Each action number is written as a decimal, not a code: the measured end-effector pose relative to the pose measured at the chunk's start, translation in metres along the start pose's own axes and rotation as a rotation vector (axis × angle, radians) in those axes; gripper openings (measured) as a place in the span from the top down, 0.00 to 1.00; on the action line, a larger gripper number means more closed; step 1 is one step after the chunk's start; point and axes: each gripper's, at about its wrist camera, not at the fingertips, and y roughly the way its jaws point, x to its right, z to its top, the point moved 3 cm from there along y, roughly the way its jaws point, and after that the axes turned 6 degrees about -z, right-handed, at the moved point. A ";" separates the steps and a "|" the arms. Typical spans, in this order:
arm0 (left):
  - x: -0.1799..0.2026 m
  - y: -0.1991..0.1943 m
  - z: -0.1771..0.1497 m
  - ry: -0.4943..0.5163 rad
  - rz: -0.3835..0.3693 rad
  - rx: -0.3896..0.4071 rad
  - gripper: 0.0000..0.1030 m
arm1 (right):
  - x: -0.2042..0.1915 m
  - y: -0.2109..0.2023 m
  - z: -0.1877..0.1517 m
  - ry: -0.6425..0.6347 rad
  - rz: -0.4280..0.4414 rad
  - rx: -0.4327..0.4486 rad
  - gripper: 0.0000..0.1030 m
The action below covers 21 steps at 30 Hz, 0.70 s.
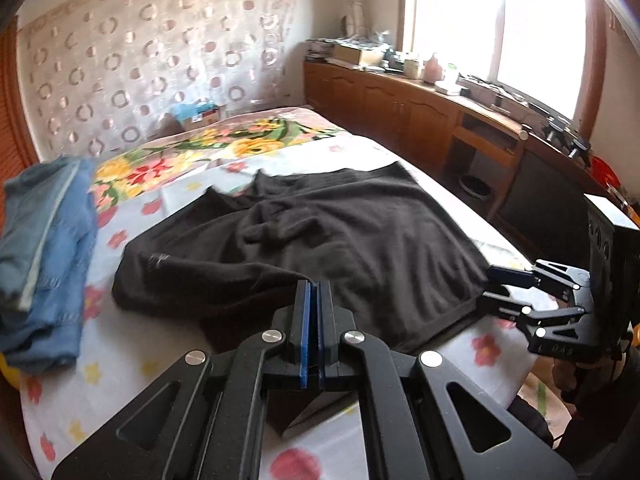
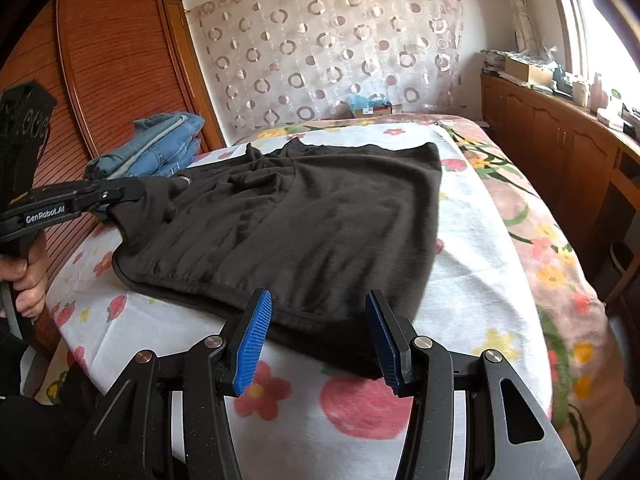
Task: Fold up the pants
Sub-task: 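Lift the held pants edge with the left gripper, fold it over, release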
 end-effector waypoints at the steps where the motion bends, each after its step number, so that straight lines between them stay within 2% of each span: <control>1: 0.005 0.003 0.004 0.009 -0.006 -0.003 0.97 | 0.000 -0.002 -0.001 0.000 0.000 0.003 0.51; 13: 0.071 0.026 0.046 0.091 -0.102 0.001 0.97 | 0.001 -0.011 -0.009 0.017 -0.015 0.028 0.51; 21: 0.072 0.040 0.044 0.063 -0.098 -0.029 0.96 | -0.004 -0.011 -0.011 0.025 -0.027 0.029 0.51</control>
